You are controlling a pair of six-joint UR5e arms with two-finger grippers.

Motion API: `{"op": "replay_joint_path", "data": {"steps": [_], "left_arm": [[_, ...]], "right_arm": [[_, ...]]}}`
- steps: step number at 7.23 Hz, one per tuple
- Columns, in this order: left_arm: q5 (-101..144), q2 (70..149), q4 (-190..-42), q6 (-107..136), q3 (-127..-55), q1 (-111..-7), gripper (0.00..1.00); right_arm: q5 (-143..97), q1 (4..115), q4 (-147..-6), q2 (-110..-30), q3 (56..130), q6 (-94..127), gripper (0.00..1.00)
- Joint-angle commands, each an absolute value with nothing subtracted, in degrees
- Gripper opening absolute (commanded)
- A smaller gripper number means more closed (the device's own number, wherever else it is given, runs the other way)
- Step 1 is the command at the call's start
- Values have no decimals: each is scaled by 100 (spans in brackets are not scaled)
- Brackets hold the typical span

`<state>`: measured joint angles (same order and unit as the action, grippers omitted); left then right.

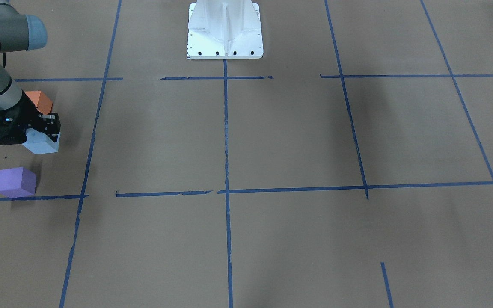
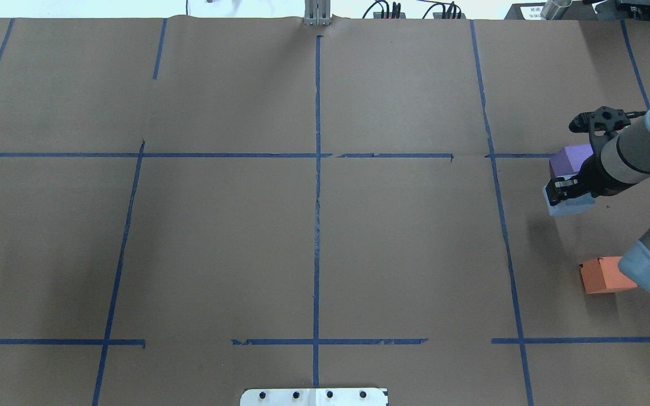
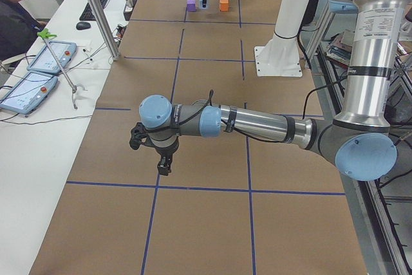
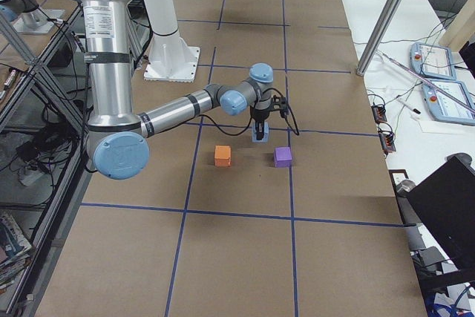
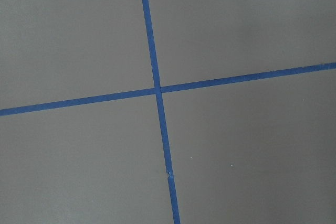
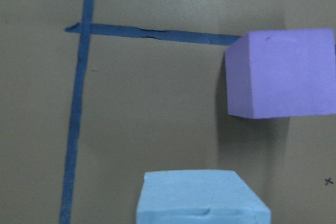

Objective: Place blue block between orange and purple blocks
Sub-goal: 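Carry the light blue cube with the right gripper between the purple and orange cubes, then open the right gripper and lift it away from the cubes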

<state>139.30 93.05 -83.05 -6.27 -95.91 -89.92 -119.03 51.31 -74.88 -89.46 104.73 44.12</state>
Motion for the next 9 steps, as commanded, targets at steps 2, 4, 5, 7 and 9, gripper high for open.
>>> {"op": "replay_joint_path", "data": {"steps": [2,4,5,7,9], "left_arm": [[13992,9308,-8376,-580,-9571,-8991,100],[13983,9308,-8376,-571,-9571,-8991,100],[13992,9308,-8376,-571,-9580,-8991,100],[13983,9299,-8376,-571,-9580,-8991,100],[13992,9299,-8376,-554,-9580,-8991,100]], "right_arm": [[-12041,5159,-6918,-9254,10029,4351,70],[-12067,5176,-6470,-9290,9914,4342,100],[-12154,5377,-6477,-9255,9975,4316,100],[-12995,6332,-6574,-9255,10002,3740,100],[-13315,7360,-7553,-9255,10028,2172,100]]}}
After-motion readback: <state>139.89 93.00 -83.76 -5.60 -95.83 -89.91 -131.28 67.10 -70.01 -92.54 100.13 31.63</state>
